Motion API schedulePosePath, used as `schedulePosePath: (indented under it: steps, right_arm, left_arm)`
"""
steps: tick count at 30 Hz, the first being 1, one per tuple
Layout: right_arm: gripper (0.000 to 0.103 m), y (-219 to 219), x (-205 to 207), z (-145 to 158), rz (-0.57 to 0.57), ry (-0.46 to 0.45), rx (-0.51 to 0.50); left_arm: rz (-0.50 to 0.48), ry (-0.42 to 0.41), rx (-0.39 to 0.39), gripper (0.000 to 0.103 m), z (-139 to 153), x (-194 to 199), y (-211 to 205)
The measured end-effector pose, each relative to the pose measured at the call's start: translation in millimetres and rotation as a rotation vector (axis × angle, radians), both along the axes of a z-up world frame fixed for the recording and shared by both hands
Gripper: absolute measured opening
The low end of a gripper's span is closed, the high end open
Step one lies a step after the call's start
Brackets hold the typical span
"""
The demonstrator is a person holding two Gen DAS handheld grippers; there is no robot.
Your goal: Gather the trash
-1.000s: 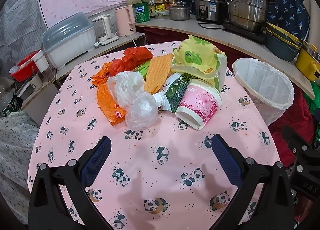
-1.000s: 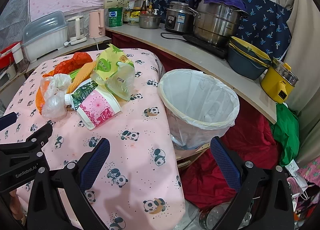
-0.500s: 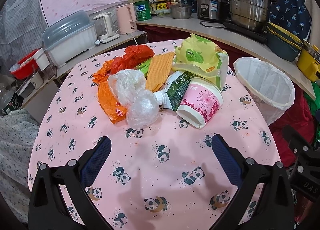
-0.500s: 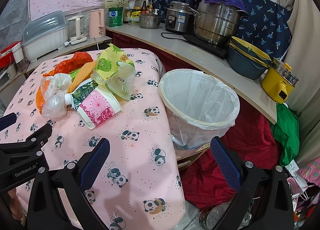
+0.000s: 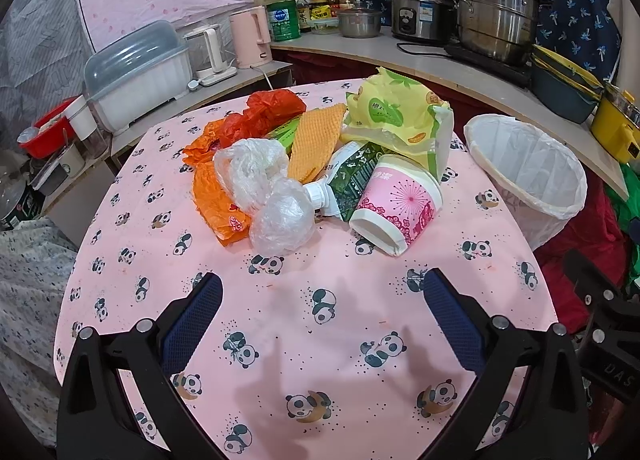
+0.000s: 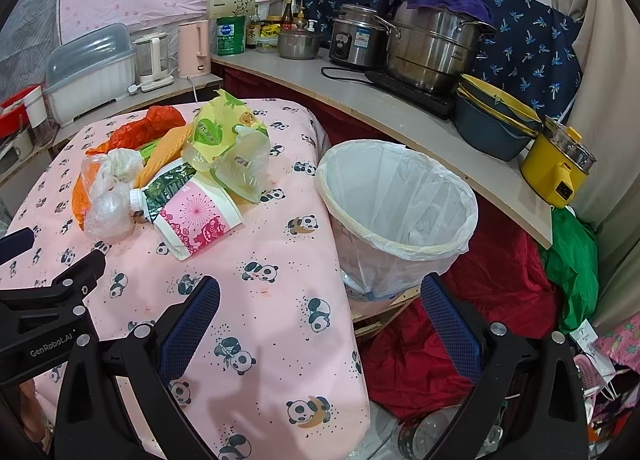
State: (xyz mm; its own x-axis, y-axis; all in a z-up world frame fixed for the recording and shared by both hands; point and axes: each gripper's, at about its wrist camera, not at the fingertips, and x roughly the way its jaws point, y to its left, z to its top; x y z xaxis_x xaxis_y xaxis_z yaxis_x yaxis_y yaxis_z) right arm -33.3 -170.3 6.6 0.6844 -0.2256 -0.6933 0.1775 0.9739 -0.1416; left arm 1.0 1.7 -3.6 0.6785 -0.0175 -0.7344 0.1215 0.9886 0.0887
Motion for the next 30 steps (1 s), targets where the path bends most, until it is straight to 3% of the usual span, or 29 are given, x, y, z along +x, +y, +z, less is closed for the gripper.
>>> schedulePosePath:
  steps: [30]
  right_arm:
    - [0.096,-6.0,-1.9,3.7,-0.008,-0.008,-0.001]
  left_arm:
    - [-0.023,0.003,-0.003,0.096,0.9,-0.5,-4.9]
